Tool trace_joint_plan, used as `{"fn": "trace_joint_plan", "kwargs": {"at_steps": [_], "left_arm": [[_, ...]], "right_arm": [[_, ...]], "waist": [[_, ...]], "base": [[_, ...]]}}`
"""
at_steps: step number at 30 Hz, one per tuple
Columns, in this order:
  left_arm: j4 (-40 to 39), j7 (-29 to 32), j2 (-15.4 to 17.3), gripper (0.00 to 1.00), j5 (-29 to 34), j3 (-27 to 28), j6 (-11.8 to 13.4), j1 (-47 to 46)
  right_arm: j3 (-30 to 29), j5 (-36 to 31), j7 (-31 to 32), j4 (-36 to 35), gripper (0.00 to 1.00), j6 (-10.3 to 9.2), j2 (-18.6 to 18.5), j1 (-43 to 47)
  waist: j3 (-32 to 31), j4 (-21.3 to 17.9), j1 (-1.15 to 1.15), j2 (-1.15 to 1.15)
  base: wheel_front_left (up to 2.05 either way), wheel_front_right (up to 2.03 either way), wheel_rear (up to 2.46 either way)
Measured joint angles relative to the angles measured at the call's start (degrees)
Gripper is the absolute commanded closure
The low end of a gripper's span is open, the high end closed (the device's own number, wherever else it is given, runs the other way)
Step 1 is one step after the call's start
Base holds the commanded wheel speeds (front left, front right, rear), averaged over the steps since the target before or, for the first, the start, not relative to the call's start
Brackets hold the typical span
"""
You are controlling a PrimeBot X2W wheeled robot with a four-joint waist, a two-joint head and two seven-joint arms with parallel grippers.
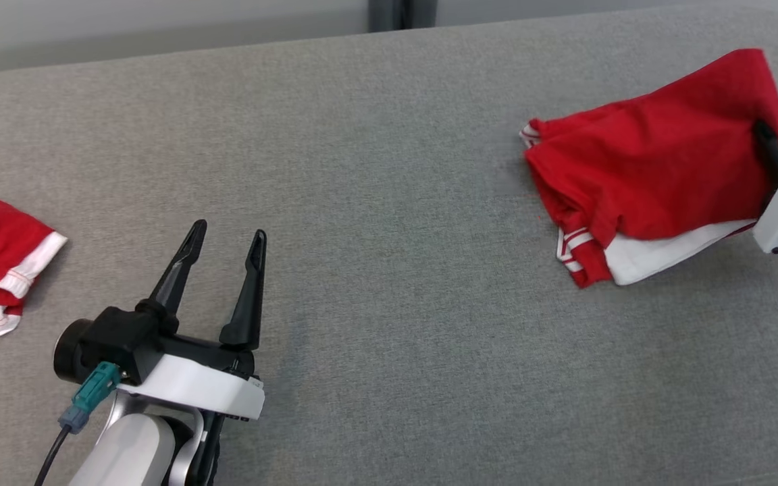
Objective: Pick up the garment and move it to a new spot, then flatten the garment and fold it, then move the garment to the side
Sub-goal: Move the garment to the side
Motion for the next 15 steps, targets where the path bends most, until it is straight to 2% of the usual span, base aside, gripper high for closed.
{"fn": "trace_joint_plan", "kwargs": {"at_steps": [7,12,13,14,15], "left_arm": [[-2.1,1.8,2.0,0.00,0.6,0.1,0.1,-1.2],[-3.6,2.9,3.0,0.00,1.0,0.2,0.2,-2.1],[-3.7,3.0,3.0,0.00,1.0,0.2,0.3,-2.2],[-3.7,3.2,3.1,0.00,1.0,0.2,0.3,-2.2],[-3.8,3.2,3.2,0.00,1.0,0.1,0.3,-2.2]], "right_arm": [[-3.5,-4.4,-0.3,3.5,1.00,0.00,-0.4,-3.9],[-7.6,-11.8,-0.8,9.9,1.00,0.00,1.1,-7.9],[-8.3,-13.1,-1.2,11.1,0.72,0.00,1.5,-8.5],[-9.0,-13.9,-1.5,11.9,0.00,0.00,2.0,-8.9],[-9.8,-15.1,-2.2,12.8,0.00,0.00,2.4,-9.5]], "waist": [[4.1,-3.9,0.00,0.00],[7.0,-6.5,0.00,0.00],[7.3,-6.8,0.00,0.00],[7.5,-7.0,0.00,0.00],[7.6,-7.1,0.00,0.00]], "base": [[0.00,0.00,0.00],[0.00,0.00,0.00],[0.00,0.00,0.00],[0.00,0.00,0.00],[0.00,0.00,0.00]]}}
